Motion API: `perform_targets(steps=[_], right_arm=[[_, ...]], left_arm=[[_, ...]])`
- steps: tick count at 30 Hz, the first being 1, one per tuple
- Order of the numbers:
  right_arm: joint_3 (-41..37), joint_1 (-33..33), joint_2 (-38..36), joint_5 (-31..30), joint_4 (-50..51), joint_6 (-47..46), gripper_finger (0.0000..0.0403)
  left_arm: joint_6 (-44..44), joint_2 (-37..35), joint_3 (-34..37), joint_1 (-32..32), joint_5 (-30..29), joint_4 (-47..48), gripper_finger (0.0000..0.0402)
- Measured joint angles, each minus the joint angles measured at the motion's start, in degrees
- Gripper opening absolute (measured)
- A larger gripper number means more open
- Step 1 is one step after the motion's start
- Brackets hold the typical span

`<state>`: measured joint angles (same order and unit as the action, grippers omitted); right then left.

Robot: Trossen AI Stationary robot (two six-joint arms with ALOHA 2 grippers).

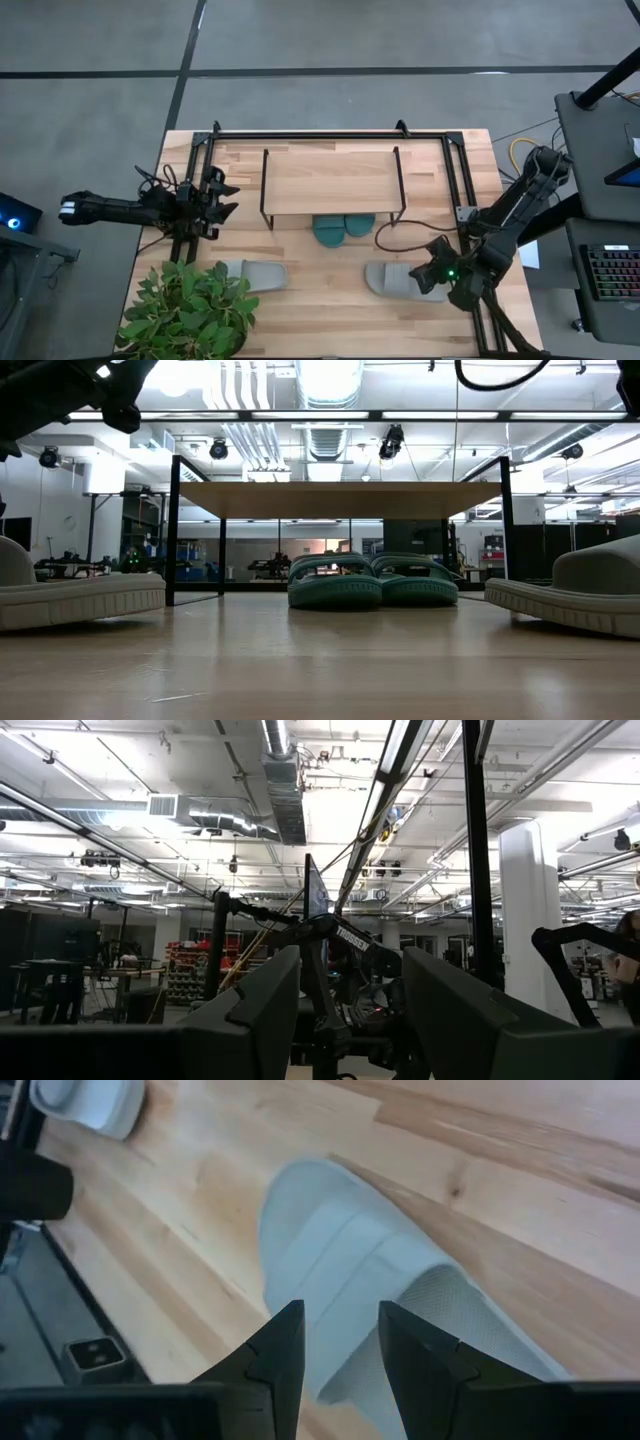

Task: Pick and place slides into the shelf
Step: Put the right gray slides on the shelf

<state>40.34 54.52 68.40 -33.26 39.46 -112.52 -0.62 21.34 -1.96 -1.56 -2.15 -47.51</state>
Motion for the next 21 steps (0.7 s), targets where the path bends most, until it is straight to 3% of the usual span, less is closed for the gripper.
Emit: perform_targets(steps=[21], right_arm=[[0.02,-0.04,10.15,2.14,-1.74,-5.85,0.0121]], left_arm=[[0.00,0.21,0.00,-0.01,0.00,-0.05,0.0164]])
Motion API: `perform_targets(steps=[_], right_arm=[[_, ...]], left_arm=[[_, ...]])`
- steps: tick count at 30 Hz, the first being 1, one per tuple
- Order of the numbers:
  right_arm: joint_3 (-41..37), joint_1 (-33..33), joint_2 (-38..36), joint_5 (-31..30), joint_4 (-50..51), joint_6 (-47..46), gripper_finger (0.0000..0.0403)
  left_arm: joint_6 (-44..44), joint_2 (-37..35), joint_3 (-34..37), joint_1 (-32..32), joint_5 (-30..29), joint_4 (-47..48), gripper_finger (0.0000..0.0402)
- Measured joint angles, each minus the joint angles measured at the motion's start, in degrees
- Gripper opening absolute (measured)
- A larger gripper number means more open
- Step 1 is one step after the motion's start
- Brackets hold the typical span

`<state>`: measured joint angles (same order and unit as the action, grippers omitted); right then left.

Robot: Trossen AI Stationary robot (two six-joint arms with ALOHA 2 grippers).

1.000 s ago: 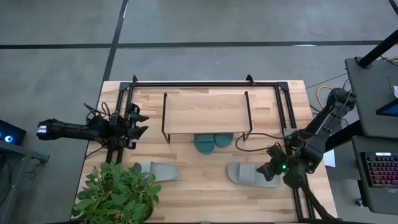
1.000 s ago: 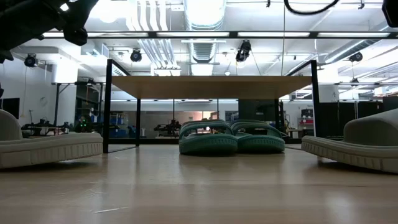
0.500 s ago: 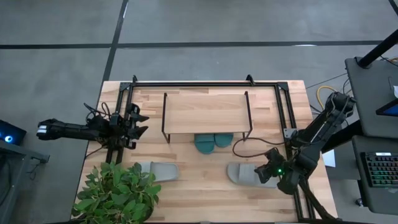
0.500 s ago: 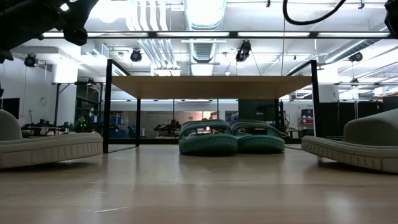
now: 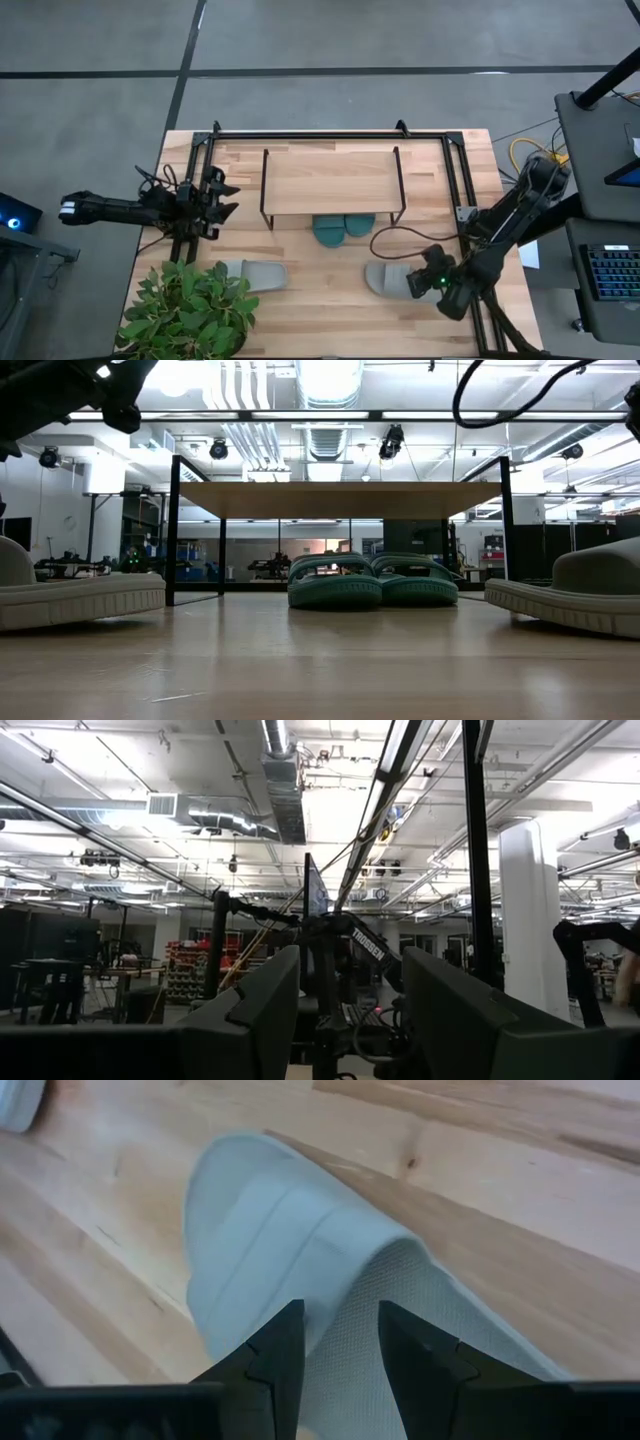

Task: Pick and place slides into the shelf
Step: Put the right gray slides on the shelf

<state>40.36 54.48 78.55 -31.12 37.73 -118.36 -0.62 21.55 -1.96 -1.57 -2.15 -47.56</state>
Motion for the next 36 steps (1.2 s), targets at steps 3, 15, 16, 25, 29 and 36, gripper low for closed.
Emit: perform_targets(steps=[3,15,16,25,29,36], right_arm=[[0.00,0.00,1.28,-0.04,-0.91,-0.38,0.0121],[0.02,-0.02,1.75,-6.14,-4.08,-0.31,0.0121],[0.02,-0.05,1.88,-6.40,-4.13,-0.31,0.0121],[0.00,-0.25,2.77,-6.62,-3.99,-0.09,0.0121],[-0.02,-0.61,2.77,-6.66,-3.99,0.05,0.0121],[-0.11,-0.90,2.77,-7.81,-3.99,0.09,0.0121]], left_arm=[[0.00,0.01,0.00,0.00,0.00,0.11,0.0164],[0.00,-0.01,0.00,0.00,0.00,0.07,0.0164],[0.02,-0.01,0.00,-0.02,0.02,0.07,0.0164],[0.02,0.03,0.00,0.00,0.00,0.07,0.0164],[0.03,0.06,0.00,0.00,-0.02,0.07,0.0164],[0.04,0.06,0.00,-0.01,-0.02,0.07,0.0164]])
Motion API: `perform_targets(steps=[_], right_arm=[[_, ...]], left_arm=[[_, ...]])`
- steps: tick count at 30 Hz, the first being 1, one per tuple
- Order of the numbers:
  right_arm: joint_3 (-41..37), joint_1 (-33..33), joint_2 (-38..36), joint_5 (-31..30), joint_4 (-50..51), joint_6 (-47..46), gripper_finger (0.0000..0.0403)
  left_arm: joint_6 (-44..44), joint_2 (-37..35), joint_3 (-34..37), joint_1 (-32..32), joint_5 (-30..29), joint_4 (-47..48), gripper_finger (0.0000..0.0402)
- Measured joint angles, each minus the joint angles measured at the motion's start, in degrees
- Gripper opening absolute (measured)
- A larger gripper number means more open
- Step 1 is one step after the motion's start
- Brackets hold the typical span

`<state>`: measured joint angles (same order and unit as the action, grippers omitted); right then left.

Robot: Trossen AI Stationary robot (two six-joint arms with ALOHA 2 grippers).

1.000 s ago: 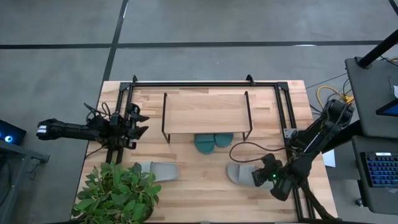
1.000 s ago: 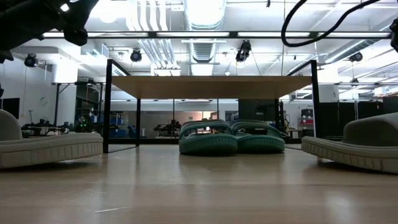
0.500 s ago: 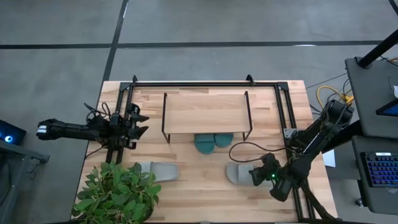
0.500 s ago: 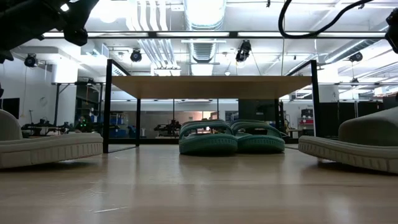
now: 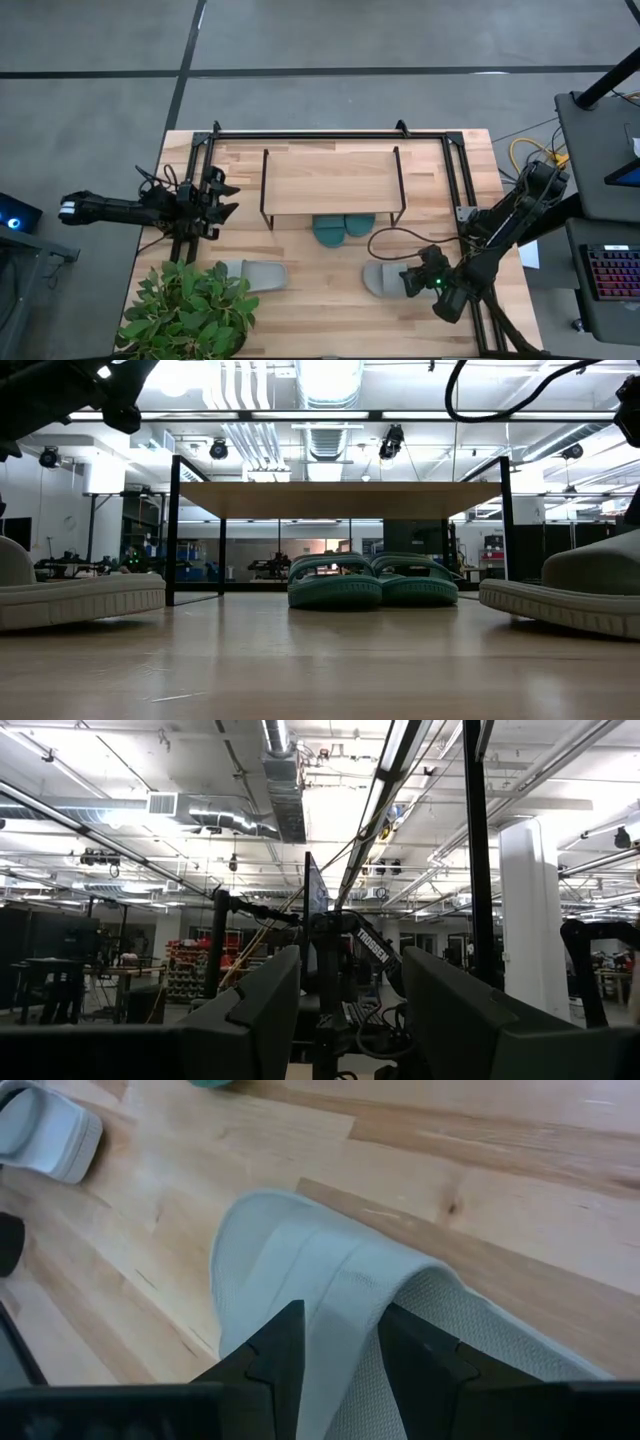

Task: Pick and place slides into the shelf
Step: Put the right gray slides on the shelf

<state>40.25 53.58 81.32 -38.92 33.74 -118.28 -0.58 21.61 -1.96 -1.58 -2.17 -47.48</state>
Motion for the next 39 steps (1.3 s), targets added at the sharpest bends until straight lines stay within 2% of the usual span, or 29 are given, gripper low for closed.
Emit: perform_targets(steps=[10,18,26,31,39], right_arm=[[-0.71,0.00,0.00,0.22,-0.70,-0.07,0.0098],[-5.34,0.00,-0.01,-0.15,-10.23,0.24,0.0061],[-7.43,0.02,-0.07,-0.09,-12.88,0.61,0.0032],[-7.63,0.02,-0.07,0.12,-14.05,4.58,0.0013],[-7.69,0.02,-0.45,-1.34,-14.65,6.31,0.0010]], left_arm=[[0.02,-0.02,0.00,0.02,0.02,0.00,0.0164],[0.02,0.00,0.00,0.00,-0.01,0.00,0.0164],[0.02,0.00,0.00,-0.01,-0.03,-0.02,0.0164],[0.02,0.00,0.00,0.02,-0.30,-0.02,0.0164],[0.02,0.00,0.00,0.01,-1.36,-0.02,0.0164]])
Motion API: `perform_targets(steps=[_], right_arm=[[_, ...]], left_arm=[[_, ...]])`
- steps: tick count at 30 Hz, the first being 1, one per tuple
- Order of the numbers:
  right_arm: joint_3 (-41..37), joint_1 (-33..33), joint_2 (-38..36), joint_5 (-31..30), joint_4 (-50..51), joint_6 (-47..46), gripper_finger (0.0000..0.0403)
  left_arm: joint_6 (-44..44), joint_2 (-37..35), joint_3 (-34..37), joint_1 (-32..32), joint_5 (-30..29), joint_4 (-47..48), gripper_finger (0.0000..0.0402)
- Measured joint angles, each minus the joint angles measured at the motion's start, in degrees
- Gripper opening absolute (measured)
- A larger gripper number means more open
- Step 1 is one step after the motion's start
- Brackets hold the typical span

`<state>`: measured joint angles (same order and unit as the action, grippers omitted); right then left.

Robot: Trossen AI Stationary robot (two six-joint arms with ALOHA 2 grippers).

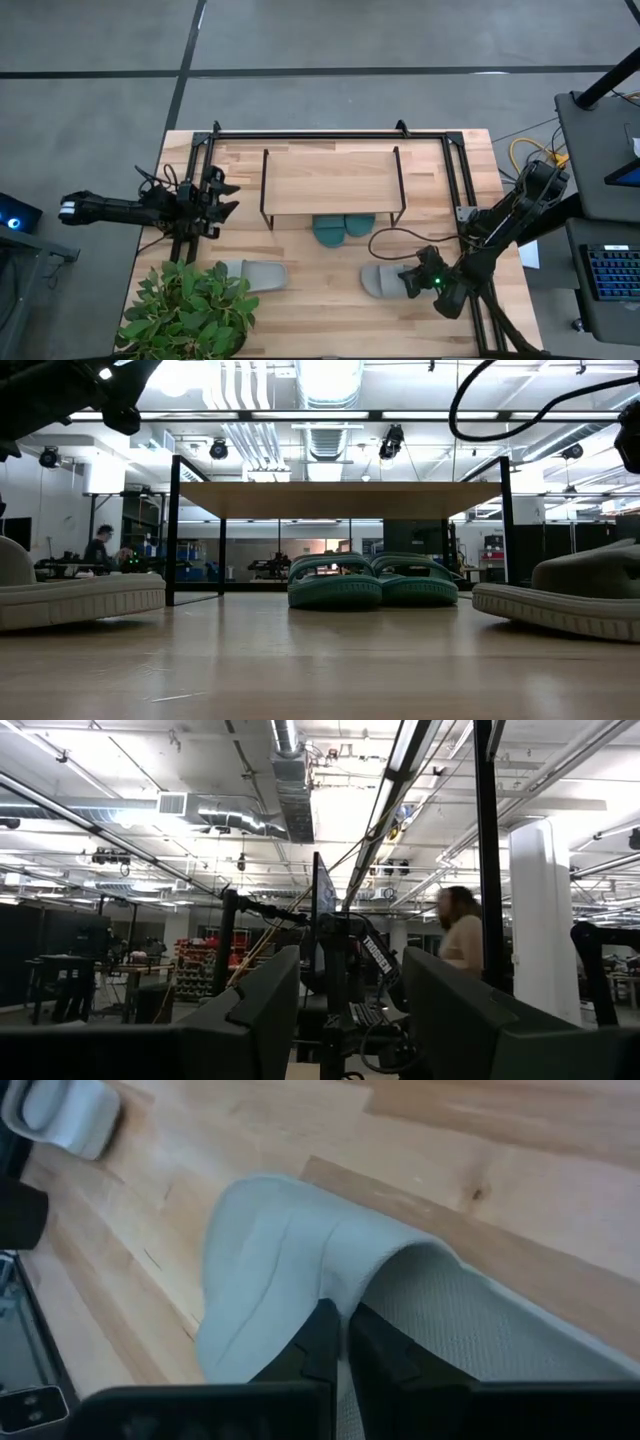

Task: Pick and place slides into the shelf
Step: Put the right gray slides on the shelf

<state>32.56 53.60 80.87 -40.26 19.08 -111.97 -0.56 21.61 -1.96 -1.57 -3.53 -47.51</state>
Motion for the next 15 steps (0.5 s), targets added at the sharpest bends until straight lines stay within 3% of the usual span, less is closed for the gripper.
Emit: perform_targets(steps=[15], right_arm=[[1.49,-0.31,-11.29,-11.19,-0.06,14.78,0.0009]], left_arm=[[0.00,0.00,0.00,0.00,0.00,0.00,0.0164]])
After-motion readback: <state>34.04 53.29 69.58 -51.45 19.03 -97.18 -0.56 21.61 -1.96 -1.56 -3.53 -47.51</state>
